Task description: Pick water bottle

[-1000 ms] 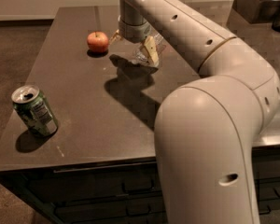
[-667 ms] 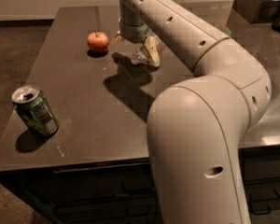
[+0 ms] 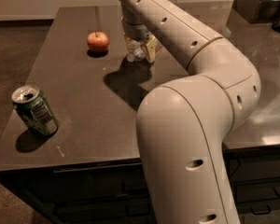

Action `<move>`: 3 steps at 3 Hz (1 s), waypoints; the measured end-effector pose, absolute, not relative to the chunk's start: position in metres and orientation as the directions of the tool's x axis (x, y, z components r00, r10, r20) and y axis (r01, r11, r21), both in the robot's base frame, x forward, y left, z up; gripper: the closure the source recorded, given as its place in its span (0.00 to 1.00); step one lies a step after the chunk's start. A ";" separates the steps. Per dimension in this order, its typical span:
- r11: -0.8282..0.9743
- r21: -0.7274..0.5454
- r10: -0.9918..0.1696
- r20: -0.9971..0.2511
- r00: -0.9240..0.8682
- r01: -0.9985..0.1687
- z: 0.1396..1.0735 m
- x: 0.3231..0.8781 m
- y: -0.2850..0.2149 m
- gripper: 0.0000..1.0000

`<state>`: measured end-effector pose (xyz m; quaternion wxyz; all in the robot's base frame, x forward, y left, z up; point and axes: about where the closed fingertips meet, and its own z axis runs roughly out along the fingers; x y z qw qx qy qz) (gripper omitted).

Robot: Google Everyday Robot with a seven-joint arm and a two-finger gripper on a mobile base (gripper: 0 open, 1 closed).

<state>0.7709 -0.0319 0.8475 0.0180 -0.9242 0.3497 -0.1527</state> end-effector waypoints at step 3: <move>-0.649 -0.270 -0.760 0.214 0.613 -0.711 0.911 0.743 -0.027 1.00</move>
Offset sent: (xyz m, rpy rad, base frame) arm -0.0352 0.0018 0.0775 0.1350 -0.0661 -0.1697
